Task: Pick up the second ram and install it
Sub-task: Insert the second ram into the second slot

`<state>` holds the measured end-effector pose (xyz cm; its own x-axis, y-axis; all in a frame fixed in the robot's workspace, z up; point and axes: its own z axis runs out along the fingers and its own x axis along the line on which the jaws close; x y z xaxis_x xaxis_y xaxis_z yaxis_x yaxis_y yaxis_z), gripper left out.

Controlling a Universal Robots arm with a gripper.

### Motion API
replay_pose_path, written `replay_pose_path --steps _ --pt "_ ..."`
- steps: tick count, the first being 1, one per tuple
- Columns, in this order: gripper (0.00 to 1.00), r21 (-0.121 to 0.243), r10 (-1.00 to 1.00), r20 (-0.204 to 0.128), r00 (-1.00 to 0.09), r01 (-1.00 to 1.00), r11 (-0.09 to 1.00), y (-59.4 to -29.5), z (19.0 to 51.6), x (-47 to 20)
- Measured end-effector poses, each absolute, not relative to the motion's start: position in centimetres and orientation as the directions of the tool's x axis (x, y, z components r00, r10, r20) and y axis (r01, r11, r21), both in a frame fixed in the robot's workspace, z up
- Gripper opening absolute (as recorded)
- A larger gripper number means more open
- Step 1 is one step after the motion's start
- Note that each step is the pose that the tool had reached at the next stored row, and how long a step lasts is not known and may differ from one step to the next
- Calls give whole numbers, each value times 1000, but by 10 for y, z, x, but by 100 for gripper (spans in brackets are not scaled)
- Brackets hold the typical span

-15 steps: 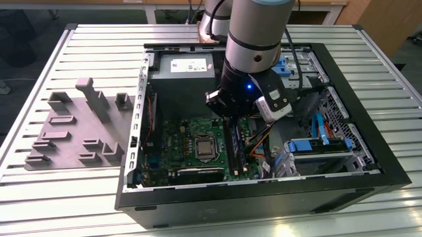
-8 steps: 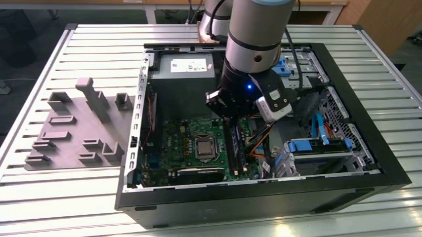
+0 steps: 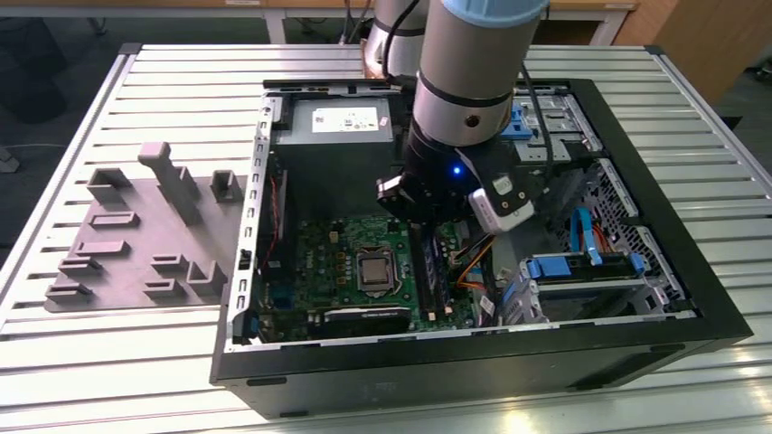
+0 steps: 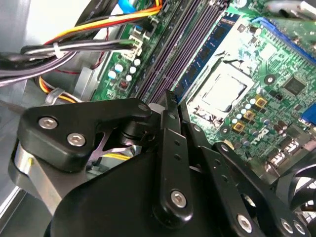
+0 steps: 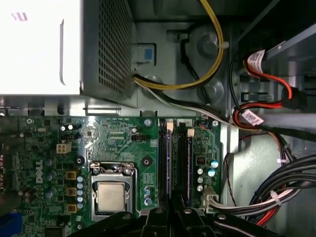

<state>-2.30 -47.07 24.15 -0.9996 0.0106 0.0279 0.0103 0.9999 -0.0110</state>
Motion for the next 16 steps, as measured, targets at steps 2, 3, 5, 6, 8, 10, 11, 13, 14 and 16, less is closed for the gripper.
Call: replay_pose_path --steps 2,3,5,6,8,10,11,13,14,16 --pt "14 -11 11 28 -1000 10 1000 -473 239 -23" --pt "14 -11 11 28 -1000 11 1000 -474 238 -23" --pt "14 -11 12 28 -1000 11 1000 -475 235 -23" --pt "14 -11 12 28 -1000 11 1000 -476 233 -23" --pt "14 -11 13 28 -1000 13 1000 -476 232 -23" --pt "14 -11 15 28 -999 15 1000 -476 232 -23" --pt "14 -11 15 28 -999 15 1000 -476 232 -23" --pt "14 -11 15 28 -999 15 1000 -476 232 -23" --pt "14 -11 16 28 -999 15 1000 -476 232 -23" --pt "14 -11 16 28 -999 15 1000 -476 232 -23"
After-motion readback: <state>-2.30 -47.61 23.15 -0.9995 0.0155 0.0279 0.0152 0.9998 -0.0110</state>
